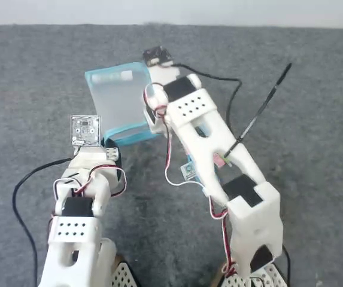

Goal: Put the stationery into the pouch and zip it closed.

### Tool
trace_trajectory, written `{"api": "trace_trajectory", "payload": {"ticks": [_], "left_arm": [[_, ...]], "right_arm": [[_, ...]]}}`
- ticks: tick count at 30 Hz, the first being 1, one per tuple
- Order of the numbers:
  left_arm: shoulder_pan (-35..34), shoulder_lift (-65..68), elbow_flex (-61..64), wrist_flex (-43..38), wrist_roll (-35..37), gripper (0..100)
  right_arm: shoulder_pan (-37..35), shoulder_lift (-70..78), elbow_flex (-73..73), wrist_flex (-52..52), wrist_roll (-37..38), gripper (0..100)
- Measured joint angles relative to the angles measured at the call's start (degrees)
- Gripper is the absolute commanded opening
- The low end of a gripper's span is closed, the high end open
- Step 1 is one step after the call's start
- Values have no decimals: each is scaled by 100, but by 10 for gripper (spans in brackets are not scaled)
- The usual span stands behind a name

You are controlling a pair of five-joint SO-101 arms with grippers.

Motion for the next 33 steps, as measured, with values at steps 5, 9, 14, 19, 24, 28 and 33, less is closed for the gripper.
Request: {"api": "trace_trajectory", "payload": {"ticks": [5, 9, 14, 19, 24, 28, 33], "left_arm": [[-53, 0, -9, -97, 18, 12], [-53, 0, -9, -97, 18, 12], [-53, 0, -9, -97, 0, 12], [-53, 0, 0, -97, 0, 12], [-53, 0, 0, -97, 0, 12], [0, 0, 0, -97, -53, 11], [396, 0, 0, 70, -492, 11]], "right_arm": [[-290, 114, -536, -62, -158, 213], [-519, 114, -818, 237, -158, 203], [-580, -132, -1187, 818, 53, 180], [-431, -967, -1240, 1354, 519, 180], [123, -1530, -1240, 1881, 905, 180], [624, -1934, -695, 1890, 1116, 180], [993, -2585, 1204, 1196, 1442, 180]]}}
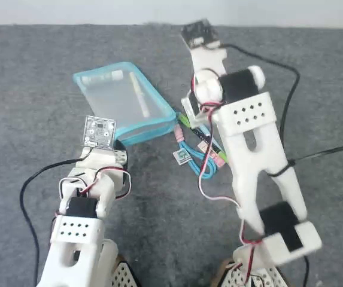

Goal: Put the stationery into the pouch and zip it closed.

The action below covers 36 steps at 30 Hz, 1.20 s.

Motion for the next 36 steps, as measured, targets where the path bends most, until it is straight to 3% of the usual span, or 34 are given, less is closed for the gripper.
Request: {"api": "trace_trajectory", "payload": {"ticks": [8, 13, 25, 33, 36], "left_arm": [[-334, 0, 0, 9, -53, 11], [-413, 0, 0, -123, -53, 11], [-413, 0, 9, -132, -53, 11], [-413, 0, 132, -132, -53, 11], [-413, 0, 132, -132, -53, 11]], "right_arm": [[835, -1196, 3569, -2426, 993, 180], [1011, -1222, 4809, -3789, 1486, 179], [1011, -62, 5108, -5064, 1600, 179], [1002, 457, 5099, -5178, 1714, 179], [1002, 527, 5090, -5178, 1714, 125]]}}
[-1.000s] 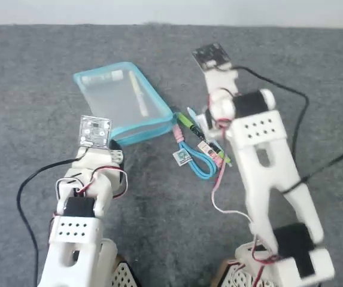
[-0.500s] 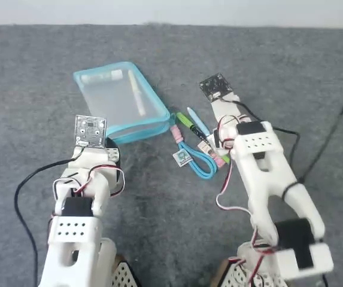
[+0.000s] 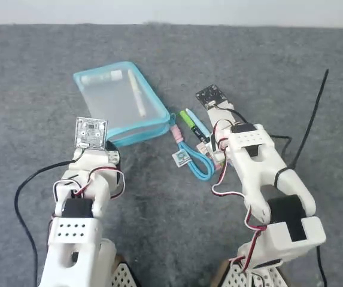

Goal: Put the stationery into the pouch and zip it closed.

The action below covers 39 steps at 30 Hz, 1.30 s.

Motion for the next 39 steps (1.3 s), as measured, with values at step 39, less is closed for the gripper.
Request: {"api": "trace_trajectory", "payload": {"ticks": [39], "left_arm": [[0, 0, 0, 0, 0, 11]], "right_arm": [[818, -536, -26, 1714, -114, 7]]}}
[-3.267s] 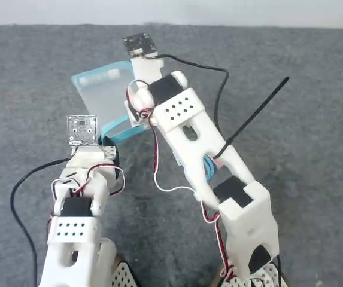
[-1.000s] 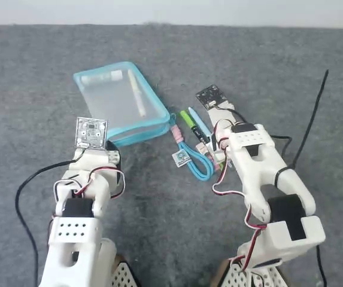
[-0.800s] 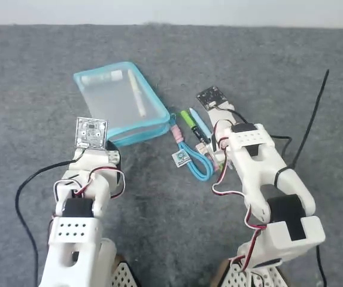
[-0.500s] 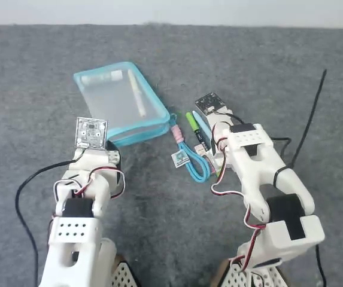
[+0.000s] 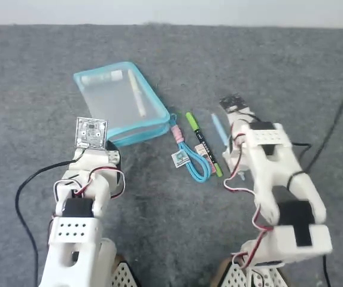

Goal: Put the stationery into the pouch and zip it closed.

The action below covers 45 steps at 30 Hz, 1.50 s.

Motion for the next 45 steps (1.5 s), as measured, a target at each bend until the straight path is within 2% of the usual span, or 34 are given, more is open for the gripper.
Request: {"api": "trace_trajectory", "payload": {"ticks": [11, 20, 25, 29, 45], "left_arm": [[0, 0, 0, 0, 0, 11], [0, 0, 0, 0, 0, 11], [0, 0, 0, 0, 0, 11], [0, 0, 0, 0, 0, 11], [0, 0, 0, 0, 0, 11]], "right_arm": [[-97, -2488, 0, 1459, 62, 7], [-1846, -3490, 0, 2400, 229, 7], [-2567, -3490, 167, 2409, 237, 7], [-2857, -3033, 193, 2127, 167, 7], [-2901, -607, -1776, 1943, -756, 7]]}}
